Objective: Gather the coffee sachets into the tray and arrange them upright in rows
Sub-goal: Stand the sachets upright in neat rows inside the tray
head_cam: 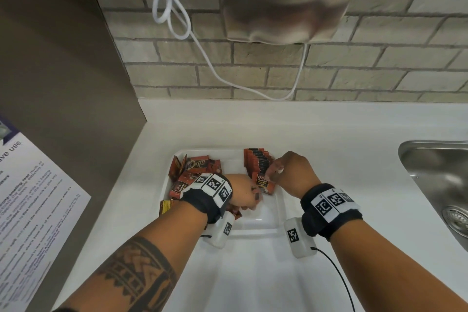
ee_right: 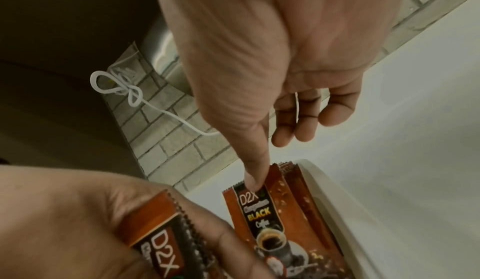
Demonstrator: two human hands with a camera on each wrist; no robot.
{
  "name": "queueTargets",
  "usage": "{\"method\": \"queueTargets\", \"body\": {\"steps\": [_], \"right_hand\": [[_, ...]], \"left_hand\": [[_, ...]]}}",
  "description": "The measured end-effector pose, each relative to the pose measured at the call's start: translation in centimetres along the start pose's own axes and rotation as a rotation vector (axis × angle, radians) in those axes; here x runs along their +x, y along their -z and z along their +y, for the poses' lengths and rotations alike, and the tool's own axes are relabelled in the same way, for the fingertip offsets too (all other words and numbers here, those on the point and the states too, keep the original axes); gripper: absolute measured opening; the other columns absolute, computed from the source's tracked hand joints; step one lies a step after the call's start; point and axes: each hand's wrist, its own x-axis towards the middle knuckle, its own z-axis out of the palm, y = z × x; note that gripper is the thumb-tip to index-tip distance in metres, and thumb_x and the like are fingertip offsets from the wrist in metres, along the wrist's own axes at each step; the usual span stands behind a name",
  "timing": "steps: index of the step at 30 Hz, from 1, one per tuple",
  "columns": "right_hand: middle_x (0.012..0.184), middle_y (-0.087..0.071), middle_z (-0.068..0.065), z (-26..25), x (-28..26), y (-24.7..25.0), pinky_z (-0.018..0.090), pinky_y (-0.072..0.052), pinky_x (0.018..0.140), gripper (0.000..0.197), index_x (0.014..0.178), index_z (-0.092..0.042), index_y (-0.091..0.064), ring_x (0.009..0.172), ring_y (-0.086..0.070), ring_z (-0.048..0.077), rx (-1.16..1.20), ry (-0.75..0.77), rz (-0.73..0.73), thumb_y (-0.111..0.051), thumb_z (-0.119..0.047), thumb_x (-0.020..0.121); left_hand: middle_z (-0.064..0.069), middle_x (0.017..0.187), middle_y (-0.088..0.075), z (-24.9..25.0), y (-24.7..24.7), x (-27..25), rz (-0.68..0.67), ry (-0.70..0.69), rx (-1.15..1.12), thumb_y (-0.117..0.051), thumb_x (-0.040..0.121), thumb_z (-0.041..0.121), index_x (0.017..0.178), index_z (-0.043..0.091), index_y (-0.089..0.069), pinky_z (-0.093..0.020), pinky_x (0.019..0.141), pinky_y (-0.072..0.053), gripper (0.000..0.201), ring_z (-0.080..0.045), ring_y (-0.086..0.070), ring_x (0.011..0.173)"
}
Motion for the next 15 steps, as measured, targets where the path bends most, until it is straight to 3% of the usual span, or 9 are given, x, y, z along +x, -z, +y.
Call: {"method": "queueTargets", "body": {"steps": [2, 5, 11, 15], "right_hand": [[0.09, -0.073, -0.004, 0.0, 0.2, -0.3, 0.02, -0.049, 0.07, 0.016, 0.077, -0.023, -0.08, 0.087, -0.065, 0.013, -0.017, -0.011, -0.021, -0.069, -0.013, 0.082], [0.093, -0.072, -0.003, 0.0, 0.4, -0.5, 0.01, -0.04, 0.062, 0.013, 0.079, -0.023, -0.079, 0.086, -0.064, 0.013, -0.018, -0.04, -0.036, -0.072, -0.012, 0.081], [0.094, -0.071, -0.001, 0.1, 0.6, -0.5, 0.014, -0.042, 0.063, 0.021, 0.08, -0.026, -0.075, 0.088, -0.066, 0.017, -0.007, -0.089, -0.093, -0.077, -0.005, 0.075], [0.084, -0.071, -0.004, 0.2, 0.7, -0.6, 0.007, -0.038, 0.053, 0.026, 0.076, -0.027, -0.072, 0.075, -0.064, 0.01, 0.022, -0.078, -0.089, -0.074, -0.001, 0.074]], "left_hand": [[-0.006, 0.091, -0.07, 0.7, -0.3, 0.3, -0.034, -0.007, -0.019, -0.063, 0.094, 0.023, 0.131, 0.015, -0.064, -0.025, 0.06, -0.052, 0.038, -0.017, -0.06, 0.067], [-0.001, 0.082, -0.067, 1.2, -0.6, 0.8, -0.031, 0.012, -0.021, -0.063, 0.094, 0.024, 0.136, 0.016, -0.061, -0.02, 0.05, -0.05, 0.043, -0.014, -0.057, 0.057], [-0.002, 0.085, -0.069, 1.2, -0.7, 1.5, -0.033, 0.063, -0.073, -0.064, 0.092, 0.026, 0.138, 0.015, -0.059, -0.026, 0.062, -0.055, 0.047, -0.018, -0.06, 0.065], [-0.006, 0.092, -0.071, 0.8, -0.6, 1.8, -0.025, 0.081, -0.112, -0.066, 0.091, 0.026, 0.136, 0.012, -0.061, -0.029, 0.067, -0.055, 0.048, -0.021, -0.06, 0.071]]}}
